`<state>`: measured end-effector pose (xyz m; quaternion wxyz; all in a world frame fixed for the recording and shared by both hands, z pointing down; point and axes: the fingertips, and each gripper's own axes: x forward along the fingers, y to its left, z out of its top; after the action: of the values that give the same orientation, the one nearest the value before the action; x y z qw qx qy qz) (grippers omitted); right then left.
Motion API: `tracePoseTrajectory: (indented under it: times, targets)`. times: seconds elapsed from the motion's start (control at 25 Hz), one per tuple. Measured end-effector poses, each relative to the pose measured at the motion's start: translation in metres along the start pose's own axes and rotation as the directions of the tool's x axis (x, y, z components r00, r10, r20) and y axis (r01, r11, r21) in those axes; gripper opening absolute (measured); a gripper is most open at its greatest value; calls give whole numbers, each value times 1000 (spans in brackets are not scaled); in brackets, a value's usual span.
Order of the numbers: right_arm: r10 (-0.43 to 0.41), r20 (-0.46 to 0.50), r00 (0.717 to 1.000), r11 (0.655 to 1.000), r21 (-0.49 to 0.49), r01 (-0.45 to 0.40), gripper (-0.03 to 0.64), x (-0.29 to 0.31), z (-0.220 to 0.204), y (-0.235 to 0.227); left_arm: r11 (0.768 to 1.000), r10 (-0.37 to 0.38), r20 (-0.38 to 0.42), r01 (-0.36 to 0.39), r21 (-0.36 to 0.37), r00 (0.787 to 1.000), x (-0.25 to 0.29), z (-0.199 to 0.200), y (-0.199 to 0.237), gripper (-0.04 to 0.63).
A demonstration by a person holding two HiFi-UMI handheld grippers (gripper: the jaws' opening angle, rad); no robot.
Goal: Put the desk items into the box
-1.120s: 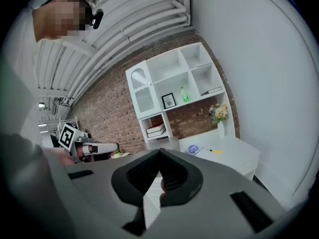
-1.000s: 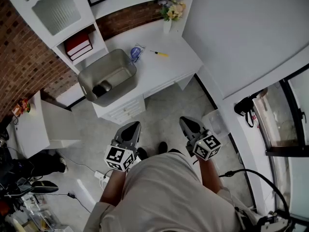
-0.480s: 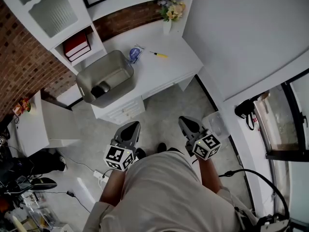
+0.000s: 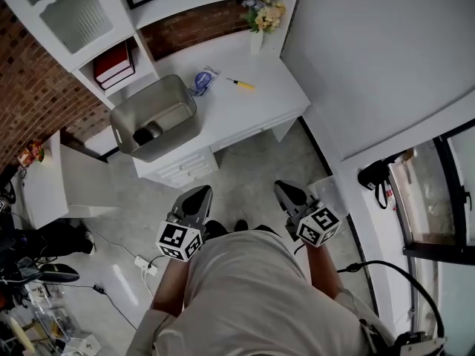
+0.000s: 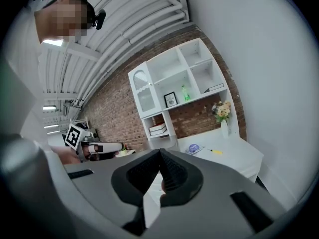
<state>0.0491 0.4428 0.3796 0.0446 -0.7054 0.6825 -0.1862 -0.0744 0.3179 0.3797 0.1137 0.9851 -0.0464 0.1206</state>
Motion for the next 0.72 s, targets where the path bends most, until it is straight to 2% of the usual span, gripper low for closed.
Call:
tracePoseTrajectory:
  times: [0.4,0.72]
  targets:
    - [18,-22,1000,1000,18,-17,2,3,-7,-22,999,36,-21,-36,-13,999,15,-4,6,3]
    - [-25,-17,1000,999,36,25,2,26,-2,-48,1000,3,-38,-3,-13,999,45,2,34,3]
